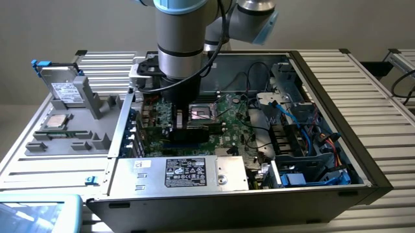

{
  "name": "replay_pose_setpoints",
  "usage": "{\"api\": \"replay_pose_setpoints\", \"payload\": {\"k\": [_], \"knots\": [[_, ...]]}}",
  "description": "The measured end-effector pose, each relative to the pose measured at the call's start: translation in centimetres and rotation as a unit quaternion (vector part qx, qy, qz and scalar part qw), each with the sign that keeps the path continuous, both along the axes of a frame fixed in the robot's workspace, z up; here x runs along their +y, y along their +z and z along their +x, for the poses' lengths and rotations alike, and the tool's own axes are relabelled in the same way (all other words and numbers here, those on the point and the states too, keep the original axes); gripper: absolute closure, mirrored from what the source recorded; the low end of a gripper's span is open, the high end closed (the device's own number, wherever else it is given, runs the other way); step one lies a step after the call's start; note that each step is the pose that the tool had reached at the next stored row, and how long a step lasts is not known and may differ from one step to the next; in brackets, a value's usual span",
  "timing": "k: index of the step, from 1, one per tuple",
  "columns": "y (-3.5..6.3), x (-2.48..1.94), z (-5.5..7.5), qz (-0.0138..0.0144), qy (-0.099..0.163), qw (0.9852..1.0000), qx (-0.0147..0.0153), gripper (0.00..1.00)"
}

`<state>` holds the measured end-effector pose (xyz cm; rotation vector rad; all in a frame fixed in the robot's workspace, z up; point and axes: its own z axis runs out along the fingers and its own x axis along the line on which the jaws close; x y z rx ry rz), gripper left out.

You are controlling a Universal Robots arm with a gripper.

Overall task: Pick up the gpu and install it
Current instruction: 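Insert the gpu into the slot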

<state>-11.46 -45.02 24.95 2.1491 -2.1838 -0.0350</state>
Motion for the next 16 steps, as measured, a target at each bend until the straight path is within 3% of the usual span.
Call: {"api": "replay_pose_setpoints", "payload": {"k": [16], "knots": [[-0.08,-0.02,-0.11,-0.0010,0.000,1.0000,-0.0010,0.72]]}}
